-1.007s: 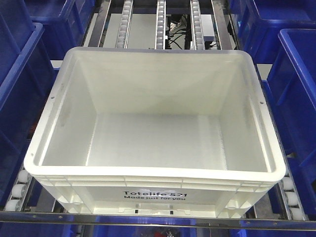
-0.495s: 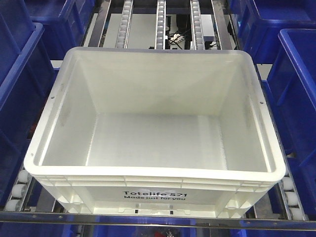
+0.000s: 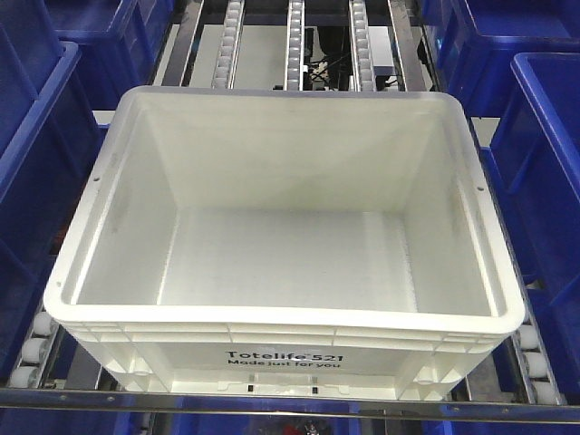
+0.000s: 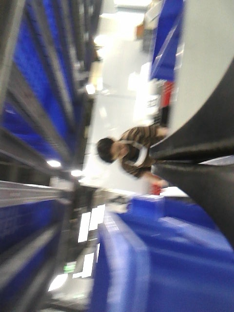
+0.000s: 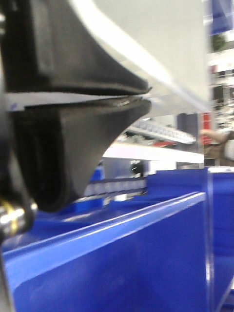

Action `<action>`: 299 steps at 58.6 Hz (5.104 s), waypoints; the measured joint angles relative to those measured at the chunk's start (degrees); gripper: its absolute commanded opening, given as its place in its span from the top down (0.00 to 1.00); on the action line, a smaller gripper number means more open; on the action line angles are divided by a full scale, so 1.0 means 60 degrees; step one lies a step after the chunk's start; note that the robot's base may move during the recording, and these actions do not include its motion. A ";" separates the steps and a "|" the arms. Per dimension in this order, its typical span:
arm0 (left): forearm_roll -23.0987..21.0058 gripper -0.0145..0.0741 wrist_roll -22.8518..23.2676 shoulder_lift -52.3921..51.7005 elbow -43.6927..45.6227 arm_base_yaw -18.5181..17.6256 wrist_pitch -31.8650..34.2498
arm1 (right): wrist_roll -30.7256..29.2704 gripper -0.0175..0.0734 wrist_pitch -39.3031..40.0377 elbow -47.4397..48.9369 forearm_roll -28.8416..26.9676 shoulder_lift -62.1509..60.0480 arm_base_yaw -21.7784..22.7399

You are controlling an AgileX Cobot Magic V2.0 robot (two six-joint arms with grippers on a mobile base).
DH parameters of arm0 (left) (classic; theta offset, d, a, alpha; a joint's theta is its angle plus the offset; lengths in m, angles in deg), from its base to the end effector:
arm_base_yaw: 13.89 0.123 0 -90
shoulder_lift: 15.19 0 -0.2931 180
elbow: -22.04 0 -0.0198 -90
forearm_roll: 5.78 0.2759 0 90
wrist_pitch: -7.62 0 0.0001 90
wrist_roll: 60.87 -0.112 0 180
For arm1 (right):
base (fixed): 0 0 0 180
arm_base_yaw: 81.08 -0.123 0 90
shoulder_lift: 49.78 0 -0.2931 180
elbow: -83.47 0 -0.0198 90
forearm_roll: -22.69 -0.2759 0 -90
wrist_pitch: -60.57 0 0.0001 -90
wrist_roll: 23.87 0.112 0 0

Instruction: Move bin from left to right shelf

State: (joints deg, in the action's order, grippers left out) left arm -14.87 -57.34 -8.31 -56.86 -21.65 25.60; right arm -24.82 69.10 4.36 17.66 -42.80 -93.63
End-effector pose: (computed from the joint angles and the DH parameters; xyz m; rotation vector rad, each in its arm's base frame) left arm 0.0864 -0.0063 0.2400 -0.0890 1.1886 -0.2771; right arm 0.0905 0.0187 0.2212 -0.0900 1.3551 0.2348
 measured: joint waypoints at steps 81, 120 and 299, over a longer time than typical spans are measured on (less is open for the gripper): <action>-0.1338 0.84 -0.1461 0.3955 0.5470 0.0000 -0.7655 | 0.0041 0.81 -0.6519 0.5776 -0.1084 0.3653 0.0000; -0.4516 0.84 -0.5052 0.7617 0.7324 0.0000 -0.8202 | -0.1378 0.81 -0.7122 0.7493 -0.2114 0.7172 0.0000; -0.4238 0.42 -0.5533 1.3270 0.9993 0.0000 -0.8483 | -0.0192 0.16 -0.7944 1.0107 -0.0527 1.2342 0.0000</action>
State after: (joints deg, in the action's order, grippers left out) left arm -40.29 -90.54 71.31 3.10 -21.65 -25.30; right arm -25.97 21.43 65.00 14.49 31.25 -93.63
